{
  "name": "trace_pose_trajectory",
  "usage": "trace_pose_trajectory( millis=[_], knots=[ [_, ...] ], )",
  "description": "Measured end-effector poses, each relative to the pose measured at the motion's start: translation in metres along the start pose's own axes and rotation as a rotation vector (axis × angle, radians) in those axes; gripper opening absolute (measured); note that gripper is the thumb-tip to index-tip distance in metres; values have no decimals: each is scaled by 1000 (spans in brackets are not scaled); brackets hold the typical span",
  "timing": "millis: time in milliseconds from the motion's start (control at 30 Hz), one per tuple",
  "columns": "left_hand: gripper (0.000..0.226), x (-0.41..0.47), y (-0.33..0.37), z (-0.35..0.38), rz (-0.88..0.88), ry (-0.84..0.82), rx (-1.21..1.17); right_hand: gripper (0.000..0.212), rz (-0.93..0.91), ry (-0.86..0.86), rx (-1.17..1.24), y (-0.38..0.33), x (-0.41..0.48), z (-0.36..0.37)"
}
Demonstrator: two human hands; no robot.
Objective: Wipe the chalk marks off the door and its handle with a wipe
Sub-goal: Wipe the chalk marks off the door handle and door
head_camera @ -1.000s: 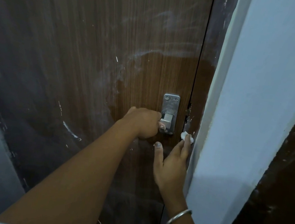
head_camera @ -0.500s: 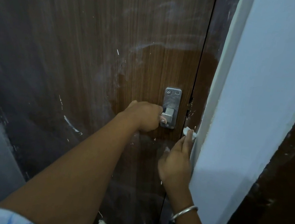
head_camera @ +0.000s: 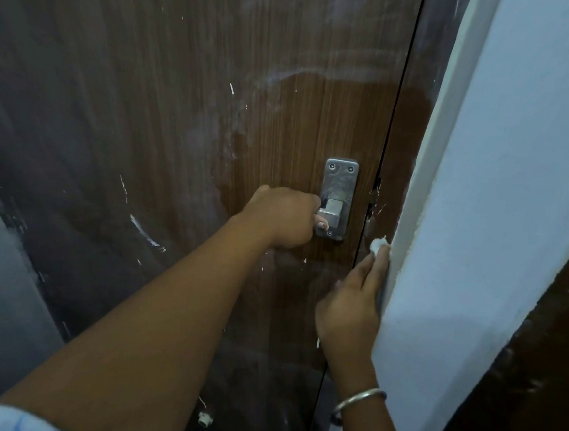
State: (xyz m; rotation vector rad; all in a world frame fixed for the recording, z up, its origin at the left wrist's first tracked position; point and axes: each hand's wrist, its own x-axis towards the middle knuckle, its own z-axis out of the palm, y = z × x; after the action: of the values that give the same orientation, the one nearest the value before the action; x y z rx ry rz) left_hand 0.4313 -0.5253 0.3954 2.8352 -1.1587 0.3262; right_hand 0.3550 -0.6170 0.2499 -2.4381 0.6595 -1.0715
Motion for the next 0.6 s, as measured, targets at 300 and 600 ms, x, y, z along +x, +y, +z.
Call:
trace_pose_trajectory(
  millis=[300,600],
  knots=[
    [10,-2,0,5,7,71,23,78,-52,37,-39,-4,10,3],
    [10,-2,1,4,9,65,25,86,-21,-95,-14,7,-28,21]
  ],
)
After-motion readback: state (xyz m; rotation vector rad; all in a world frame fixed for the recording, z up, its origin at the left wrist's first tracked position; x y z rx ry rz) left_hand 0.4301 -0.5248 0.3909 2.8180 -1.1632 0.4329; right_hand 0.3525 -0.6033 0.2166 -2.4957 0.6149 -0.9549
